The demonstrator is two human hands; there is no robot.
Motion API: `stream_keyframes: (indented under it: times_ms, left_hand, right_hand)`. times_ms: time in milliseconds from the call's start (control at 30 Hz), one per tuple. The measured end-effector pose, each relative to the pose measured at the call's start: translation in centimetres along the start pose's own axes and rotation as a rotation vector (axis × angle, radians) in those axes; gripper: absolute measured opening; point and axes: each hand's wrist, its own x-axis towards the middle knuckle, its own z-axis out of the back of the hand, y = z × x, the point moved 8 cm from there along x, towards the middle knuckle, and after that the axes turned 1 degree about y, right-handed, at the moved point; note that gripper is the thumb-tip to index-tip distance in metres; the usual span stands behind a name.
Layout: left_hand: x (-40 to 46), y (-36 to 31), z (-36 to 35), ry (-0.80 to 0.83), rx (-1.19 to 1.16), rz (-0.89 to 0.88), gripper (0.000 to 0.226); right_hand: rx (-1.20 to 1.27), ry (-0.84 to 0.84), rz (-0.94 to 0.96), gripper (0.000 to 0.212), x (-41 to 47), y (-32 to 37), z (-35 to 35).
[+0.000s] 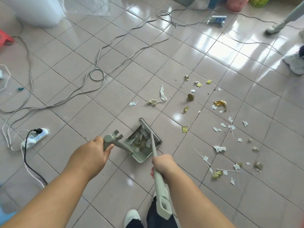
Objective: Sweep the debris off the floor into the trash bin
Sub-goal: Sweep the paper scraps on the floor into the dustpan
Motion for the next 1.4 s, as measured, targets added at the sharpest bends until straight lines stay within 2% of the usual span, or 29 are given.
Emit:
stream_keyframes:
  times_ms: [67,200,367,567,700,800,900,1000,1133,1400]
  left_hand:
    - [0.6,-0.6,0.5,-0.003,0.007,-0.008,0.037]
    - [2.0,-1.6,1.5,-0.013,0.007,-0.009,0.036]
    - [4.9,-2.3,2.9,-0.035,-0.008,-0.024,0.035]
    - [9.5,-4.4,2.4,0.008,0.006,-0.115,0.035]
    - [12.7,-6.3,2.7,0.039,-0.001,-0.183,0.036]
    - [14.2,-8.9,2.7,0.075,0.018,-0.258,0.034]
    - [15.5,-11.0,2.4,0.098,0.014,-0.318,0.032]
    - [16.2,-12.4,1.7,0.123,0.018,-0.368,0.034]
    - [17.0,-13.9,1.0,0.125,0.027,-0.414,0.038]
    - [17.7,-14.6,1.1,0.125,0.036,-0.428,0.040]
  right_hand:
    - [0.037,-0.023,0.020,0.005,-0.3,1.0,2.0]
    - [0.062,-0.074,0.071,0.007,-0.3,3.3,5.4]
    - [0.124,-0.169,0.097,0.020,1.2,5.8,9.4]
    - [0.322,-0.279,0.106,0.035,3.8,7.3,13.8]
    - [0.344,-0.365,0.076,0.039,4.8,8.1,15.7]
    - [0.419,-0.360,0.028,0.031,5.8,9.1,16.1]
    - [0.353,-0.310,0.101,0.039,6.9,11.8,15.1]
    - [0.359,-0.281,0.086,0.042,7.8,12.8,14.0]
    - [0.440,-0.236,0.030,0.031,6.3,12.5,12.1]
    - [0.364,-0.158,0.017,0.010,1.7,12.3,12.6]
